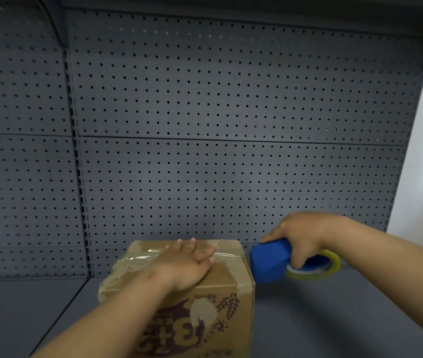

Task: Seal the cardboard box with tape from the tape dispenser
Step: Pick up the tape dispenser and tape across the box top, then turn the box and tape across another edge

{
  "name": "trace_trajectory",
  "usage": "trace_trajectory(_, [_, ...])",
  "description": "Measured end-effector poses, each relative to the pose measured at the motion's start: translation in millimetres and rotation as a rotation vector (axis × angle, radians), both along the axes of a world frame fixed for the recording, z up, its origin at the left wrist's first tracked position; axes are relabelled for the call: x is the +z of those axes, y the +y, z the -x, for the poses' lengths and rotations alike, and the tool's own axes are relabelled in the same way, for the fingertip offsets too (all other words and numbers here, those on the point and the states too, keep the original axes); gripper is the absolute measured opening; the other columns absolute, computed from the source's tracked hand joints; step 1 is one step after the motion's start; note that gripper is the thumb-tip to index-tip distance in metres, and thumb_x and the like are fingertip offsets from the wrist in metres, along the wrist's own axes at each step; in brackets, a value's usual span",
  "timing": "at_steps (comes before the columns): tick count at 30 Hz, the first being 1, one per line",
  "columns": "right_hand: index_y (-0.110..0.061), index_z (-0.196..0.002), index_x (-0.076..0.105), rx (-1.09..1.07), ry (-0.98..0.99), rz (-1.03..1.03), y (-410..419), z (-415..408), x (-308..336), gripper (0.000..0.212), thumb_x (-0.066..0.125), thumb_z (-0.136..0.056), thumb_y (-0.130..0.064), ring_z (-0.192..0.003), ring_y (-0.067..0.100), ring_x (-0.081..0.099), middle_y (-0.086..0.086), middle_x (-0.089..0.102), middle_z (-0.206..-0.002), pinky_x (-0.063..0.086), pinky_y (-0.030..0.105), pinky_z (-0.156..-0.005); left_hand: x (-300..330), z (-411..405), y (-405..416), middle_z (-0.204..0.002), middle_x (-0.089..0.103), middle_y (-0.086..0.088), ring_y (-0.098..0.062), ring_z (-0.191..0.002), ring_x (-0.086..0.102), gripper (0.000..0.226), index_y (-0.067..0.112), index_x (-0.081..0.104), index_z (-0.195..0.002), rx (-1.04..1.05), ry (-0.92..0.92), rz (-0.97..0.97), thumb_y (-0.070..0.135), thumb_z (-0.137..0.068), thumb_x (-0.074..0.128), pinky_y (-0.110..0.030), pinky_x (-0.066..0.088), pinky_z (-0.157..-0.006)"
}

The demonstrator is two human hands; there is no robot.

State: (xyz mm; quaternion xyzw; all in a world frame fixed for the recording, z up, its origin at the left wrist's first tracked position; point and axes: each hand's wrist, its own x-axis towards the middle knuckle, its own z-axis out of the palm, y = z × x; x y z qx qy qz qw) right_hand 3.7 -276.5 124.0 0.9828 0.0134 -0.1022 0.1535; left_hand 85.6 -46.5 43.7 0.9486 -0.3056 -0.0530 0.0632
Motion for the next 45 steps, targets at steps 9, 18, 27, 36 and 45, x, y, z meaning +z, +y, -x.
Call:
trace_trajectory(9, [-0.037,-0.132,0.041,0.037,0.106,0.239,17.6,-15.2,-29.2,0.076,0.065,-0.062,-0.024,-0.094,0.021,0.055,0.000,0.061,-0.106,0.050,0.031,-0.069,-2.3,-3.0,-1.3,-0.157,-0.005,-0.001,-0.027,-0.144,-0.005,0.054,0.051,0.004,-0.140,0.008,0.039,-0.072,0.064,-0.088,0.006,-0.046,-0.001,-0.115])
trace_trajectory(18, [-0.048,-0.136,0.023,-0.123,-0.318,0.035,-34.7,5.7,-31.1,0.074,0.059,-0.072,-0.035,-0.102,0.021,0.051,-0.001,0.049,-0.112,0.045,0.031,-0.073,11.3,5.5,-8.5,-0.157,-0.009,0.001,-0.023,-0.144,-0.004,0.053,0.035,0.001,-0.146,-0.035,-0.056,-0.178,0.048,-0.095,0.013,-0.045,-0.004,-0.116])
trace_trajectory(27, [-0.049,-0.139,0.010,0.005,-0.673,-0.131,-21.5,15.4,-4.6,0.082,0.059,-0.073,-0.045,-0.082,0.013,0.045,-0.007,0.043,-0.088,0.035,0.022,-0.055,12.4,57.1,-70.5,-0.157,-0.004,-0.008,-0.038,-0.142,-0.008,0.098,0.016,0.003,-0.147,0.144,0.062,-0.112,0.081,-0.074,0.015,-0.057,0.000,-0.111])
trace_trajectory(36, [-0.051,-0.138,0.010,0.189,-0.756,-0.226,26.5,9.0,5.2,0.082,0.060,-0.074,-0.039,-0.084,0.013,0.037,-0.005,0.039,-0.088,0.034,0.026,-0.063,10.7,51.6,-7.6,-0.157,-0.009,0.007,-0.016,-0.143,-0.009,0.067,0.033,0.000,-0.146,-0.149,0.043,-0.102,0.052,-0.091,0.032,-0.041,-0.002,-0.116])
trace_trajectory(45, [-0.050,-0.138,0.012,0.320,-0.810,-0.261,81.3,-14.5,2.2,0.082,0.061,-0.074,-0.033,-0.084,0.013,0.034,-0.003,0.037,-0.088,0.029,0.023,-0.061,27.1,25.4,99.4,-0.156,0.007,0.015,-0.013,-0.143,0.004,0.066,0.054,0.015,-0.138,-0.126,-0.028,-0.199,0.040,-0.083,0.048,-0.039,0.006,-0.117])
